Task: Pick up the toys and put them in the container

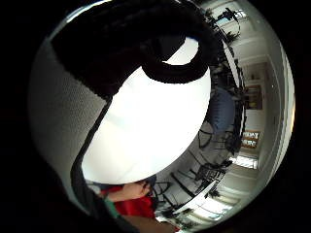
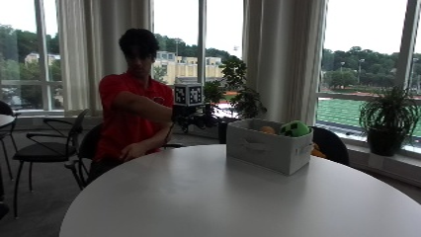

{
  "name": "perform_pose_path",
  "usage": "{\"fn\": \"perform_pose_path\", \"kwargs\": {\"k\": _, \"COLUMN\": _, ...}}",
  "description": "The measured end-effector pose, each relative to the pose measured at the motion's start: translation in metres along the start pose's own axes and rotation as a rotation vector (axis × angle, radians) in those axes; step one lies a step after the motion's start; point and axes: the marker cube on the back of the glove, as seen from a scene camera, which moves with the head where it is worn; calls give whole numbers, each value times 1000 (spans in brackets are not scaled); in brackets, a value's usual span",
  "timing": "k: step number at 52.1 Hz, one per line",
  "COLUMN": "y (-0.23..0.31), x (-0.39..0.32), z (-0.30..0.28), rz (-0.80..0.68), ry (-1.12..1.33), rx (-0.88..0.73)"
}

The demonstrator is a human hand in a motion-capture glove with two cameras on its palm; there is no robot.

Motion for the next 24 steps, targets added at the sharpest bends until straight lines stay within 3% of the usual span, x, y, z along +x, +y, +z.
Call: {"fn": "perform_pose_path", "kwargs": {"k": 24, "y": 3, "x": -8, "z": 0, "rz": -45, "ry": 7, "rx": 24}}
